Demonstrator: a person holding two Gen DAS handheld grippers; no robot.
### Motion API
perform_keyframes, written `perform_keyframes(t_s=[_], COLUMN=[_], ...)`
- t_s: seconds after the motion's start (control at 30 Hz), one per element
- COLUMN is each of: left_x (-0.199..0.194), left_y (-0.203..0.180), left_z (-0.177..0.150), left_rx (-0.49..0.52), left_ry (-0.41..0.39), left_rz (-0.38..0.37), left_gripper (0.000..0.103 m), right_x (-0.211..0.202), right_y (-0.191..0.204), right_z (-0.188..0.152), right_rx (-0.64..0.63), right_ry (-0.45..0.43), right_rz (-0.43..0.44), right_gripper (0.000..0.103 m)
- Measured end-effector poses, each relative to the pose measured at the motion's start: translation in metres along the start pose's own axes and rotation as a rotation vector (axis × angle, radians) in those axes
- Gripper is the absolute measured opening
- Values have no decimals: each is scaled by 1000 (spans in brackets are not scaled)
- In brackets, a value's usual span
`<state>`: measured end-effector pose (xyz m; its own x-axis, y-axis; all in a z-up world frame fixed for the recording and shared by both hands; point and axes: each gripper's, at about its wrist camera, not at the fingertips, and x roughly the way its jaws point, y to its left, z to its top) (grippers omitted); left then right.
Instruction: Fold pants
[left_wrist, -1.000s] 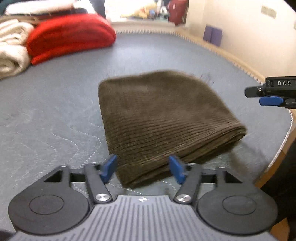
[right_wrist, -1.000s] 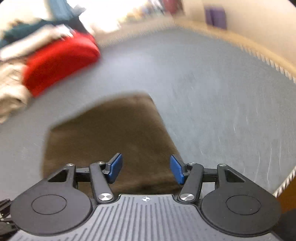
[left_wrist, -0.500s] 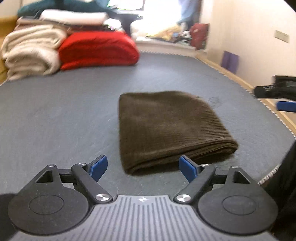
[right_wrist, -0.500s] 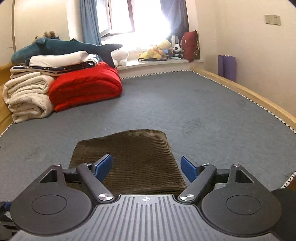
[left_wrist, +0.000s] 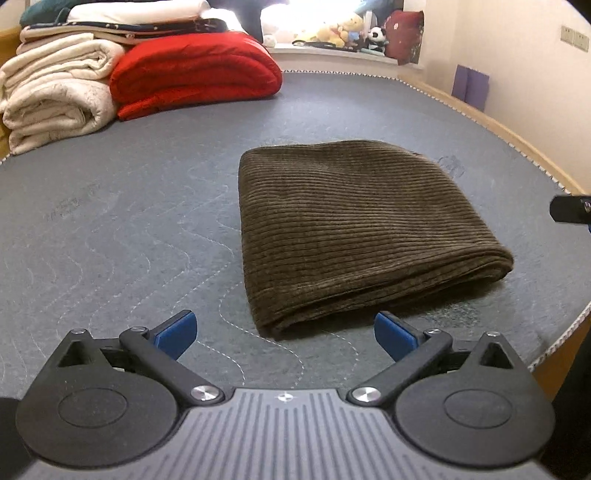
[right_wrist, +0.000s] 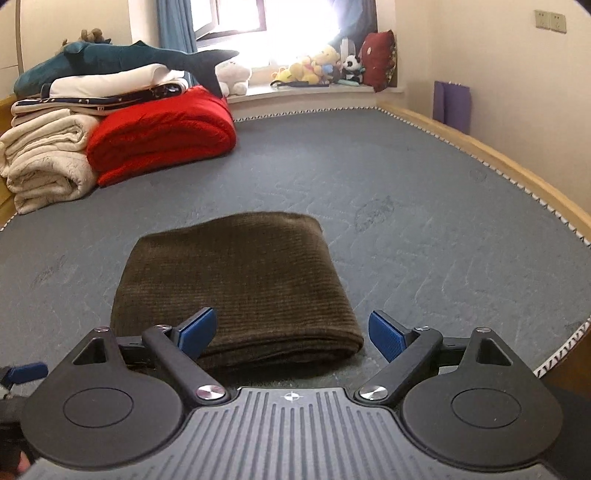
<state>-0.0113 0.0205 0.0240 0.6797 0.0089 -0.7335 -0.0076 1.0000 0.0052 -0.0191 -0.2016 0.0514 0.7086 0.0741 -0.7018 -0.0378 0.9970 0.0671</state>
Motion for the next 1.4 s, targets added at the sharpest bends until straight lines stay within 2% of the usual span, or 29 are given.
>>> perform_keyframes(t_s=[0.27,0.5,0.83,1.4], left_x=[12,18,26,30], left_y=[0,-3,3,1], left_z=[-7,-9,-8,-10], left_rx=[-2,10,-49,-47], left_ry=[39,49,89,99], left_rz=[4,6,-7,-4], left_gripper=[103,103,103,103], right_x=[26,48,52,55], right_y=[-1,17,16,10], right_z=[-20,-34,-36,-39], right_rx=[28,-34,-40,-50], right_ry=[53,104,107,120], right_rz=[23,49,27,13], right_gripper=[91,91,91,91])
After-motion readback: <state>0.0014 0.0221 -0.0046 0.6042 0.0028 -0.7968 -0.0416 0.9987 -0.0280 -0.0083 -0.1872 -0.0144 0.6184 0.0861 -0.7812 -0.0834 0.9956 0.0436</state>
